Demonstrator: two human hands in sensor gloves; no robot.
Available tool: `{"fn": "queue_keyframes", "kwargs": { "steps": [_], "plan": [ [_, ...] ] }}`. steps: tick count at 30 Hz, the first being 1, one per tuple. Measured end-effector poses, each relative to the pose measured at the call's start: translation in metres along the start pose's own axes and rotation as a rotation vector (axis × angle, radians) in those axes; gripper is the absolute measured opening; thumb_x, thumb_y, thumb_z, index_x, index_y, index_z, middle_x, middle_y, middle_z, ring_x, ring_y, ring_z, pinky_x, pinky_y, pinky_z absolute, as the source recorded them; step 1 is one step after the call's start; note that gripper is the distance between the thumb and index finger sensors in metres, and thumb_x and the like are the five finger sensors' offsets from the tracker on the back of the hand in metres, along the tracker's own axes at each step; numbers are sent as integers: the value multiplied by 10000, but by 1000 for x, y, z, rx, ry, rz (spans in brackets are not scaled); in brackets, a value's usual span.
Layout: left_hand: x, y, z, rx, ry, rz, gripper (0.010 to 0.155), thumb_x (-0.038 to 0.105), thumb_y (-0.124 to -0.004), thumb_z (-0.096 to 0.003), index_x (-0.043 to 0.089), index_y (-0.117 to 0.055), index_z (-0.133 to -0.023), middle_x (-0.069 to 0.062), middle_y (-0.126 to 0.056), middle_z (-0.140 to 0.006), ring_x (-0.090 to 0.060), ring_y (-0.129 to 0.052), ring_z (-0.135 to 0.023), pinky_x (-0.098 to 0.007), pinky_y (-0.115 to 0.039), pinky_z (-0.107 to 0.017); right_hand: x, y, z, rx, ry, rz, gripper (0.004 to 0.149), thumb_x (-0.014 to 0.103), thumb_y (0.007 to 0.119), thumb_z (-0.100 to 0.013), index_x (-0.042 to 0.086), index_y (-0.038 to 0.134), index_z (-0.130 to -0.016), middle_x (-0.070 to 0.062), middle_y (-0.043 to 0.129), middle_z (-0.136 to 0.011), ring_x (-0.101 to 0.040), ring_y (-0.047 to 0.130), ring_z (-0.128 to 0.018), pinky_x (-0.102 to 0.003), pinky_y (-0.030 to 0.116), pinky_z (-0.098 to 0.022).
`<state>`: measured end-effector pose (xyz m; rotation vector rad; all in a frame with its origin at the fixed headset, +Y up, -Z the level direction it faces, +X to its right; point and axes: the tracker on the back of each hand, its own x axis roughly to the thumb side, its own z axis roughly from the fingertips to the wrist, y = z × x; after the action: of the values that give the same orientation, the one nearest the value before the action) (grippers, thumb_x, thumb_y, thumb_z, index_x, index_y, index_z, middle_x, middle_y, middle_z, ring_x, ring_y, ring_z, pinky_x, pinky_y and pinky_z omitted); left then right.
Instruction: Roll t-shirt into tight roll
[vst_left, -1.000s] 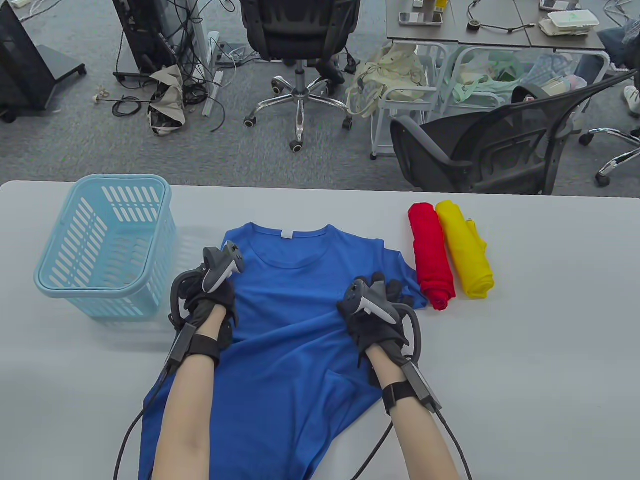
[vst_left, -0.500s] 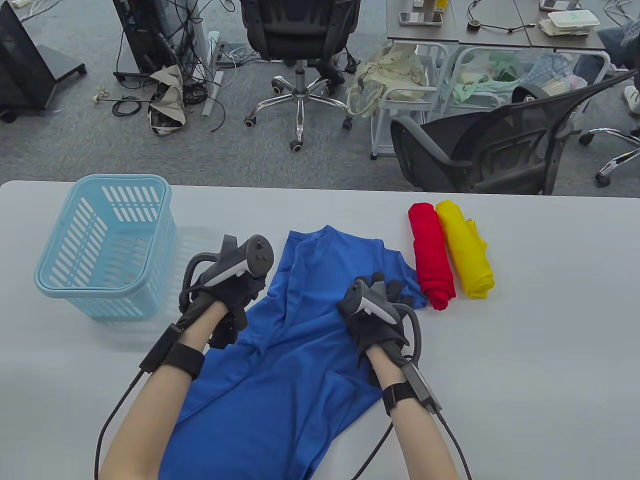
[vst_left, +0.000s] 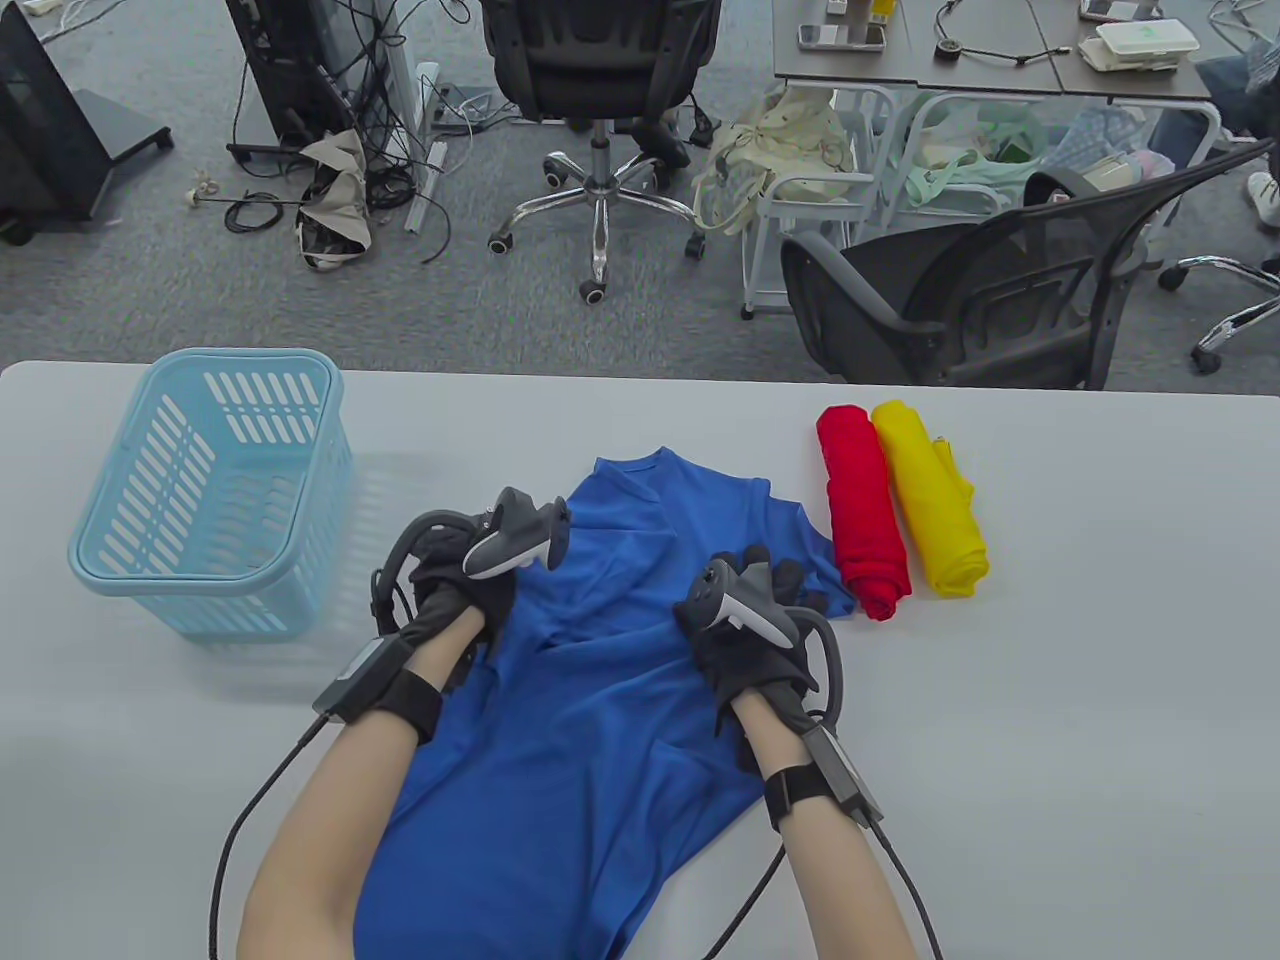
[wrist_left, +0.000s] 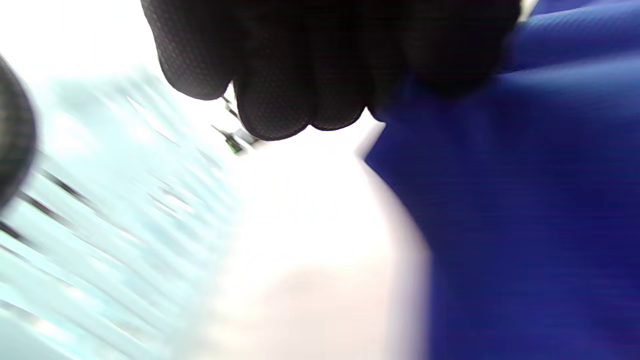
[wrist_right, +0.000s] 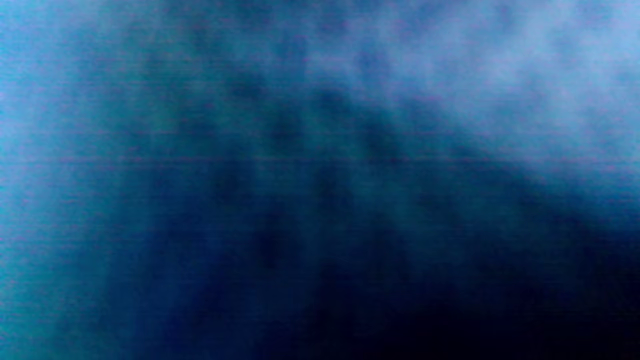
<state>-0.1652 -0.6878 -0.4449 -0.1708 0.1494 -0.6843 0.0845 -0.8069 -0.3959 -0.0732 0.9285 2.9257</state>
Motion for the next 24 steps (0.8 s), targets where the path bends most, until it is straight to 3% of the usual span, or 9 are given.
{"fn": "queue_keyframes", "kwargs": {
  "steps": [2,3,5,7,11,12,16,19,24],
  "plan": [
    [-21,14,-9,228,257,-485,367,448,-657,-549,328,-762,-880,18,-839,-1001,-235,-906,-902,-499,-760,-714,0,0,0,1,0,0,764,616,109,-552,192,-270,-1061,-193,-347,-1056,-566,-275,-947,-751,-9,-622],
    [-27,17,-13,242,300,-562,415,412,-648,-556,341,-703,-961,12,-785,-1071,-240,-878,-951,-491,-763,-724,0,0,0,1,0,0,764,616,109,-553,192,-271,-1061,-194,-347,-1056,-565,-275,-947,-751,-9,-622],
    [-36,19,-16,178,258,-466,592,412,-617,-567,267,-479,-1124,-93,-583,-1200,-325,-740,-1049,-536,-687,-760,0,0,0,1,0,-1,763,616,110,-553,191,-270,-1061,-194,-347,-1056,-566,-274,-947,-751,-9,-621],
    [-36,19,-13,128,190,-220,556,385,-588,-579,265,-521,-1117,-100,-624,-1189,-331,-767,-1033,-540,-688,-756,0,0,0,1,1,0,763,615,108,-554,190,-271,-1061,-196,-347,-1056,-567,-273,-947,-752,-9,-621],
    [-5,-18,-14,-158,-319,208,536,348,-583,-567,340,-517,-1099,-36,-634,-1193,-310,-744,-1059,-529,-674,-766,0,0,0,1,3,0,764,616,108,-553,189,-271,-1061,-196,-346,-1056,-566,-274,-947,-751,-8,-621],
    [0,-31,-17,-222,-346,257,541,348,-575,-569,341,-494,-1105,-44,-614,-1201,-318,-729,-1067,-529,-671,-765,0,0,0,1,3,-1,765,617,107,-553,189,-272,-1061,-196,-347,-1056,-565,-274,-947,-750,-8,-622],
    [15,-75,-34,-350,-290,289,603,409,-480,-568,281,-314,-1133,-125,-442,-1222,-374,-614,-1103,-551,-634,-774,0,0,0,1,2,-2,764,617,108,-554,190,-271,-1062,-195,-347,-1056,-567,-274,-946,-751,-9,-620],
    [12,-95,-47,-396,-47,185,632,435,-358,-565,248,-164,-1137,-200,-372,-1227,-479,-446,-1121,-624,-546,-778,0,0,0,1,3,-1,764,617,107,-554,190,-272,-1062,-197,-347,-1056,-566,-273,-947,-751,-7,-621],
    [9,-99,-57,-435,94,137,650,438,-298,-559,171,-233,-1148,-230,-548,-1179,-451,-679,-1059,-561,-675,-742,0,0,0,1,5,1,763,617,106,-555,189,-272,-1061,-198,-346,-1056,-566,-272,-948,-751,-6,-621]
  ]
}}
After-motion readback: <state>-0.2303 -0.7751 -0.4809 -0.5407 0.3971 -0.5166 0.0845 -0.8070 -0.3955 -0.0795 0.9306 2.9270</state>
